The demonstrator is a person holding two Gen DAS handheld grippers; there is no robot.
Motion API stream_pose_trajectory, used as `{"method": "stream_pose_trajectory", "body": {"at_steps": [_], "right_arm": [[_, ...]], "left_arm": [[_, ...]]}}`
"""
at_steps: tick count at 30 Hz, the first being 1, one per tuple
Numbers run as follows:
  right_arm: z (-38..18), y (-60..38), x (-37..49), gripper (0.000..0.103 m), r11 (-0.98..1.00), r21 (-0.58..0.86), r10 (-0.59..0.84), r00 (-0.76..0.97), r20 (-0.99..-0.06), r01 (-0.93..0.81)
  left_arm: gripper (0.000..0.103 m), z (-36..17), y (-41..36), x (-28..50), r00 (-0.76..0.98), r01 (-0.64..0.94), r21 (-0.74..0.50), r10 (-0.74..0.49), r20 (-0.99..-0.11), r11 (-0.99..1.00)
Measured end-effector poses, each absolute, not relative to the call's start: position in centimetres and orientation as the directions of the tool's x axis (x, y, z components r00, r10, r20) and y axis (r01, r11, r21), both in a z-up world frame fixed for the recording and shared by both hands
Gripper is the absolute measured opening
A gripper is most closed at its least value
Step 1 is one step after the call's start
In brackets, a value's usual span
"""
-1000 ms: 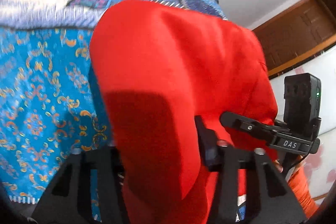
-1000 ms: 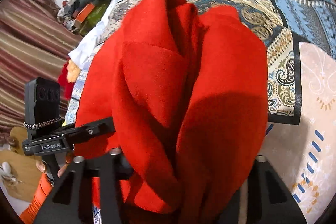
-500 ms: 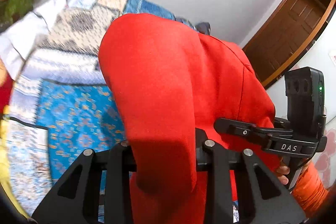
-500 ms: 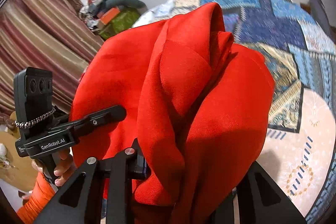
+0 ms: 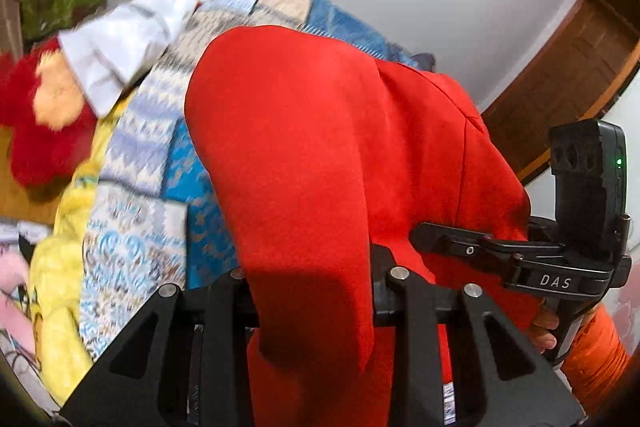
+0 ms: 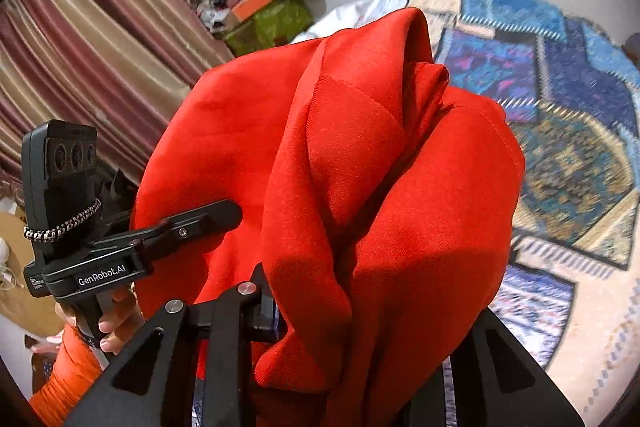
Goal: Fold large clothes
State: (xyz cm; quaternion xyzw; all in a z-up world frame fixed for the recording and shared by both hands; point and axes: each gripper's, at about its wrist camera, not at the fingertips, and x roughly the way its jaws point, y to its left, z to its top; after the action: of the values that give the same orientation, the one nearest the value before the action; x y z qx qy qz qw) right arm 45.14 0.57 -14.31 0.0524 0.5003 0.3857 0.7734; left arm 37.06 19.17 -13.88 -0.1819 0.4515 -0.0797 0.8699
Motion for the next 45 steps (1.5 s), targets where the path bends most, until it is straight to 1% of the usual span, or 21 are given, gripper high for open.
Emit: {"method": "stream_pose_trajectory", "body": {"at_steps": [8, 11, 12, 13, 14, 17, 18, 20, 21, 25, 27, 29, 30, 31, 32, 34, 36, 38, 42, 43, 45], "right_arm": [[-23.1, 4.5, 46.2, 0.026, 0.716, 0.497, 0.596, 0.058, -0.801, -0.49], [-26.7, 5.4, 46.8, 0.027, 0.738, 0.489, 0.55, -0.006, -0.835, -0.465], [-27.5, 5.5, 46.9, 0.027, 0.743, 0.485, 0.536, -0.025, -0.844, -0.462], [-28.3, 5.5, 46.9, 0.029, 0.748, 0.479, 0.524, -0.033, -0.851, -0.46], [-28.6, 5.3, 46.8, 0.03, 0.742, 0.48, 0.526, -0.036, -0.849, -0.468], [-28.6, 4.8, 46.7, 0.037, 0.725, 0.454, 0.508, -0.043, -0.86, -0.517], [-28.6, 4.5, 46.7, 0.043, 0.729, 0.439, 0.489, -0.049, -0.871, -0.525], [-28.2, 3.6, 46.3, 0.05, 0.738, 0.416, 0.465, -0.047, -0.884, -0.531], [-27.6, 3.1, 46.3, 0.055, 0.744, 0.396, 0.452, -0.03, -0.891, -0.539], [-25.1, 1.1, 45.2, 0.056, 0.757, 0.332, 0.439, 0.061, -0.897, -0.562], [-23.6, 0.4, 44.0, 0.057, 0.75, 0.327, 0.456, 0.09, -0.886, -0.575], [-22.9, 0.2, 43.1, 0.069, 0.741, 0.333, 0.469, 0.096, -0.878, -0.583], [-22.9, 0.2, 42.6, 0.078, 0.741, 0.329, 0.468, 0.1, -0.878, -0.586], [-23.0, 0.1, 42.0, 0.081, 0.74, 0.315, 0.461, 0.107, -0.881, -0.594], [-23.3, 0.4, 41.3, 0.081, 0.741, 0.286, 0.442, 0.121, -0.889, -0.608], [-24.1, 0.9, 40.4, 0.081, 0.741, 0.214, 0.384, 0.14, -0.913, -0.636], [-25.2, 1.0, 39.8, 0.081, 0.738, 0.15, 0.328, 0.155, -0.932, -0.658], [-25.6, 0.1, 39.4, 0.081, 0.734, 0.105, 0.299, 0.18, -0.937, -0.671], [-25.3, -3.1, 39.9, 0.081, 0.768, 0.097, 0.28, 0.196, -0.94, -0.633], [-25.3, -3.9, 39.9, 0.081, 0.776, 0.07, 0.257, 0.213, -0.942, -0.626], [-25.5, -5.5, 40.0, 0.081, 0.8, -0.05, 0.151, 0.281, -0.948, -0.598]], "left_arm": [[0.032, -23.8, 22.0, 37.6, 0.456, -0.13, -0.416, -0.318, -0.831, 0.9], [0.037, -27.3, 22.7, 37.8, 0.403, -0.173, -0.435, -0.34, -0.85, 0.883], [0.042, -28.0, 22.8, 37.5, 0.406, -0.164, -0.437, -0.343, -0.847, 0.884], [0.048, -28.2, 22.8, 37.2, 0.415, -0.151, -0.429, -0.336, -0.845, 0.891], [0.05, -28.1, 22.6, 36.9, 0.425, -0.136, -0.421, -0.331, -0.843, 0.897], [0.062, -27.7, 22.0, 35.8, 0.427, -0.111, -0.37, -0.292, -0.856, 0.922], [0.067, -27.5, 21.9, 35.5, 0.426, -0.106, -0.332, -0.259, -0.867, 0.937], [0.069, -26.7, 21.4, 34.6, 0.442, -0.085, -0.252, -0.191, -0.877, 0.964], [0.073, -26.1, 21.1, 34.1, 0.451, -0.08, -0.213, -0.155, -0.879, 0.974], [0.078, -23.7, 20.7, 32.2, 0.508, -0.08, -0.064, -0.015, -0.862, 0.995], [0.08, -23.4, 20.5, 31.4, 0.517, -0.08, -0.035, 0.012, -0.856, 0.996], [0.082, -23.9, 20.3, 30.4, 0.507, -0.074, -0.031, 0.011, -0.862, 0.997], [0.082, -24.3, 20.1, 30.3, 0.496, -0.073, -0.024, 0.015, -0.868, 0.997], [0.082, -24.9, 20.0, 30.0, 0.483, -0.073, -0.012, 0.025, -0.875, 0.997], [0.083, -25.4, 19.8, 29.9, 0.477, -0.079, -0.002, 0.036, -0.878, 0.997], [0.092, -26.1, 19.9, 29.1, 0.488, -0.109, -0.003, 0.051, -0.871, 0.994], [0.096, -26.5, 20.4, 28.3, 0.49, -0.133, 0.006, 0.071, -0.869, 0.991], [0.096, -26.9, 20.7, 27.7, 0.491, -0.133, 0.008, 0.072, -0.868, 0.991], [0.096, -27.2, 21.3, 26.5, 0.486, -0.142, -0.011, 0.06, -0.872, 0.99], [0.096, -27.2, 21.4, 26.4, 0.48, -0.152, -0.008, 0.067, -0.875, 0.988], [0.096, -27.0, 21.4, 26.1, 0.473, -0.163, -0.006, 0.073, -0.878, 0.987]]}}
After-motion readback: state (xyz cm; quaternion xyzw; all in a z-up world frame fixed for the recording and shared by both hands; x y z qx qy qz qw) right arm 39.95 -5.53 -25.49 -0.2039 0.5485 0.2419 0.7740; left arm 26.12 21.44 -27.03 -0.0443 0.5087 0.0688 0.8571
